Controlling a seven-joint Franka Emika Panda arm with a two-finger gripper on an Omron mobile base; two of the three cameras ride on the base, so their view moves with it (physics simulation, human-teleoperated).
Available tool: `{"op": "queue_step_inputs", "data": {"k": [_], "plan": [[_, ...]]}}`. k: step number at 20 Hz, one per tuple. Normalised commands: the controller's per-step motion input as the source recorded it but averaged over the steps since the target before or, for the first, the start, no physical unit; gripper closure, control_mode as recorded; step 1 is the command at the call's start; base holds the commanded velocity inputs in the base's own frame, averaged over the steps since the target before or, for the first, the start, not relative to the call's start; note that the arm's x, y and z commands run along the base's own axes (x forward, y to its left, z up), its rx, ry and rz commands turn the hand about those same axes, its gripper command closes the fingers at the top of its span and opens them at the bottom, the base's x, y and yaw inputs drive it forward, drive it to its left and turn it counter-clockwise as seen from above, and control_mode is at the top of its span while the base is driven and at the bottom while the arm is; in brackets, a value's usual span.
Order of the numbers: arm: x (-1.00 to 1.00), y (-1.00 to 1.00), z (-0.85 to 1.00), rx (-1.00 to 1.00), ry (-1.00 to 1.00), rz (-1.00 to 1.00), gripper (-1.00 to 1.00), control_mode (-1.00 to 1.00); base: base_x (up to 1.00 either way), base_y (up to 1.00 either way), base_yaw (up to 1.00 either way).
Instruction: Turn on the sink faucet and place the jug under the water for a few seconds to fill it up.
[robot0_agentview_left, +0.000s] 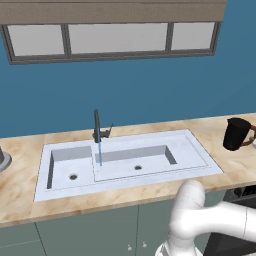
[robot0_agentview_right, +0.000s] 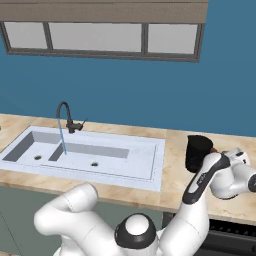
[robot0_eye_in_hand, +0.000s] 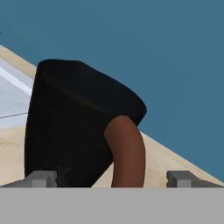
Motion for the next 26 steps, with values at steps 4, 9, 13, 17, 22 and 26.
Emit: {"op": "queue_step_inputs", "data": {"k": [4,9,13,17,22,26], "plan": [[0.13,-0.16,-0.08,0.0,0.02,0.03,-1.0,-1.0,0.0,0.0,0.0],[0.13,-0.13,-0.12,0.0,0.03,0.04,-1.0,-1.0,0.0,0.0,0.0],[0.07,-0.05,-0.13,0.0,0.04,0.03,-1.0,-1.0,0.0,0.0,0.0],[0.0,0.08,-0.13,0.0,0.04,0.03,-1.0,-1.0,0.0,0.0,0.0],[0.0,0.36,-0.16,0.0,0.09,0.02,-1.0,-1.0,0.0,0.0,0.0],[0.01,0.52,-0.14,-0.01,0.12,0.01,-1.0,-1.0,0.0,0.0,0.0]]}}
